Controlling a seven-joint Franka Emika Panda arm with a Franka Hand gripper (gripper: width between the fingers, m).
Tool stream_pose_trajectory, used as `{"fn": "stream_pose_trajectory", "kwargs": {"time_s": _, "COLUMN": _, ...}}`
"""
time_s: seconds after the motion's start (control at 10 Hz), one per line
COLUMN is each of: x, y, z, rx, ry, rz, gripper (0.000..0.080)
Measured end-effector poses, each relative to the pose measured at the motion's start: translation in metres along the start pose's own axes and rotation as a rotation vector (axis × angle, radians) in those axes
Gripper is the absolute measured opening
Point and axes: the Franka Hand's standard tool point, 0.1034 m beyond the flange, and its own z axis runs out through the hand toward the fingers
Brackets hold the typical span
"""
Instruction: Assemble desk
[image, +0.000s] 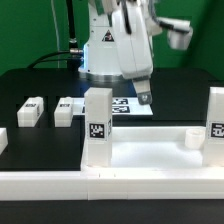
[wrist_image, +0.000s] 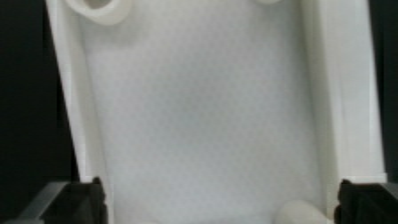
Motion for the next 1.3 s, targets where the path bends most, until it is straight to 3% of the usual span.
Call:
{"fn": "stream_pose_trajectory", "kwargs": {"time_s": 0.2, "x": 0.004, "y": 0.006, "z": 0.016, "rx": -0.023, "ry": 0.000, "rz": 0.002, "gripper": 0.0649}}
{"fn": "stream_pose_trajectory", "kwargs": {"time_s": 0.5, "x": 0.005, "y": 0.008, "z": 0.015, "rx": -0.029, "ry": -0.002, "rz": -0.034, "gripper": 0.0649}}
{"fn": "stream_pose_trajectory", "kwargs": {"time_s": 0.7, "x": 0.007, "y": 0.026, "z": 0.011, "rx": -0.134, "ry": -0.064, "rz": -0.188, "gripper": 0.0649}}
{"fn": "stream_pose_trajectory", "kwargs": {"time_s": 0.8, "x": 0.006, "y": 0.027, "z": 0.010, "rx": -0.146, "ry": -0.073, "rz": -0.189, "gripper": 0.0649}}
{"fn": "stream_pose_trajectory", "kwargs": {"time_s": 1.3, "x": 0.007, "y": 0.028, "z": 0.011, "rx": -0.142, "ry": -0.071, "rz": -0.183, "gripper": 0.0649}}
